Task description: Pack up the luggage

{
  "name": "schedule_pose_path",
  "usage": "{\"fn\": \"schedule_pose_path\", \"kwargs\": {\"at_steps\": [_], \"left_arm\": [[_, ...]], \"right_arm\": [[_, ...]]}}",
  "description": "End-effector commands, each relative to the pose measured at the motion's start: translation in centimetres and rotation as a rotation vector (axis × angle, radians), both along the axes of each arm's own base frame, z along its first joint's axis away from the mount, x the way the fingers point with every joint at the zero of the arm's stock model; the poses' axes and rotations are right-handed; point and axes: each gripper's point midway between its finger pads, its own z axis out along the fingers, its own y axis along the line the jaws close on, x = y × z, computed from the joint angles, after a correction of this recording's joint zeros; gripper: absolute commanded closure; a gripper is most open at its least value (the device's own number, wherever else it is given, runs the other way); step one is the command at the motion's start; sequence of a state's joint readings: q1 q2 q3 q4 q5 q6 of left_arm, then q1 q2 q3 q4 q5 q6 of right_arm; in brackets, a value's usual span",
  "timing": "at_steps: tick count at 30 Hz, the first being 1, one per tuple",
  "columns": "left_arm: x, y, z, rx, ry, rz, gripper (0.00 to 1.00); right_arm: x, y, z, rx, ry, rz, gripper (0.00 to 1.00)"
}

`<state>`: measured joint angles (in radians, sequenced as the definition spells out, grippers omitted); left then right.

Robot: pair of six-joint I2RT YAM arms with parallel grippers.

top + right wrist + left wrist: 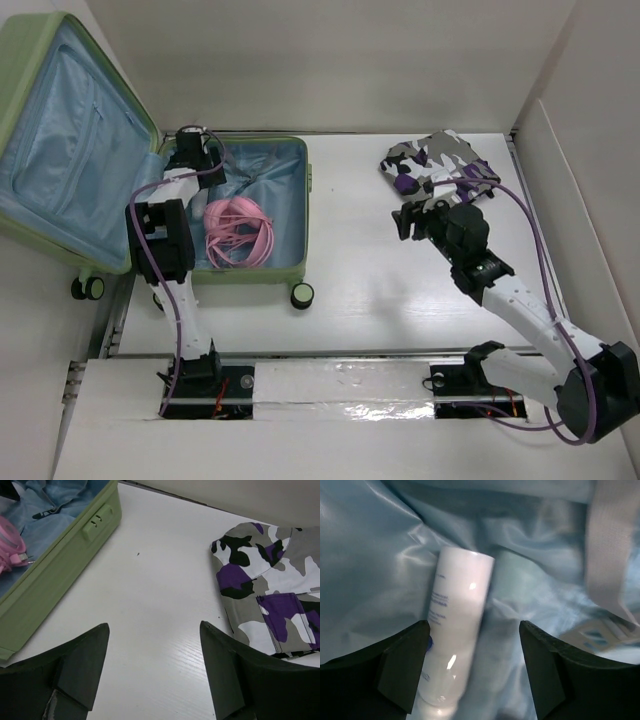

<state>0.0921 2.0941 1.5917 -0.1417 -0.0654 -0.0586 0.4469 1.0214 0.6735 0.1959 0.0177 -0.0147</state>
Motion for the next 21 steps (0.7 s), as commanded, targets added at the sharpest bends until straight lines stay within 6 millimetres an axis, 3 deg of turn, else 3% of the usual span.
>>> {"fn": "schedule_pose_path", "kwargs": {"at_steps": [1, 2, 3, 4, 5, 7, 8, 9, 11, 12, 13, 14, 15, 16, 17, 19, 20, 21], "left_arm": [[0.7, -1.3, 8.5, -0.035, -0.233, 0.039, 0.31], [0.5, -1.8, 12.2, -0.061, -0.326, 0.061, 0.31], [0.0, -2.5, 13.2, -0.081, -0.362, 0.069, 0.33], [-0.9, -2.7, 16.7, -0.105, -0.442, 0.078, 0.33], [-1.1, -4.1, 18.6, -0.134, -0.501, 0.060, 0.33], [-2.3, -6.0, 20.6, -0.192, -0.557, 0.034, 0.34], [-3.4, -7.1, 23.8, -0.204, -0.631, 0.009, 0.35], [-4.1, -9.7, 24.7, -0.227, -0.647, -0.039, 0.37], [-5.9, -12.6, 27.8, -0.231, -0.709, -0.092, 0.42], [-6.7, -14.1, 28.6, -0.231, -0.726, -0.115, 0.51], [-7.8, -17.3, 29.4, -0.249, -0.737, -0.185, 0.59], [-9.0, -18.8, 30.9, -0.272, -0.763, -0.228, 0.77], [-9.8, -20.3, 31.4, -0.297, -0.765, -0.268, 0.85], [-10.9, -22.9, 31.6, -0.345, -0.756, -0.332, 0.92], [-11.8, -24.1, 32.2, -0.406, -0.755, -0.350, 0.97], [-14.0, -27.0, 32.3, -0.492, -0.739, -0.413, 1.00], [-14.7, -28.1, 32.8, -0.561, -0.756, -0.424, 1.00], [-15.5, -29.2, 30.7, -0.587, -0.715, -0.441, 1.00]], "right_arm": [[0.8, -0.3, 1.5, 0.007, -0.057, -0.044, 0.33], [1.2, -0.7, 1.1, 0.001, -0.048, -0.062, 0.43], [1.2, -0.8, 1.0, -0.002, -0.045, -0.068, 0.52], [1.5, -1.4, 0.8, -0.009, -0.039, -0.092, 0.69], [1.8, -1.8, 0.3, -0.017, -0.026, -0.112, 0.79], [2.2, -2.7, -0.1, -0.031, -0.008, -0.149, 0.98], [2.5, -3.3, -0.3, -0.035, -0.002, -0.169, 1.00], [2.8, -3.6, -0.9, -0.043, 0.017, -0.180, 1.00], [3.5, -4.5, -1.5, -0.053, 0.035, -0.207, 1.00], [4.0, -4.8, -2.6, -0.074, 0.065, -0.221, 1.00], [4.3, -5.4, -3.7, -0.096, 0.103, -0.239, 0.92], [5.4, -6.6, -3.3, -0.095, 0.115, -0.268, 0.84], [6.0, -7.1, -3.8, -0.100, 0.141, -0.268, 0.76], [6.5, -7.0, -6.1, -0.114, 0.227, -0.237, 0.61], [7.5, -7.1, -5.3, -0.105, 0.228, -0.238, 0.54], [8.5, -7.7, -7.5, -0.125, 0.297, -0.245, 0.35], [8.9, -8.2, -7.8, -0.125, 0.310, -0.258, 0.31], [9.5, -8.0, -7.9, -0.122, 0.316, -0.254, 0.28]]}}
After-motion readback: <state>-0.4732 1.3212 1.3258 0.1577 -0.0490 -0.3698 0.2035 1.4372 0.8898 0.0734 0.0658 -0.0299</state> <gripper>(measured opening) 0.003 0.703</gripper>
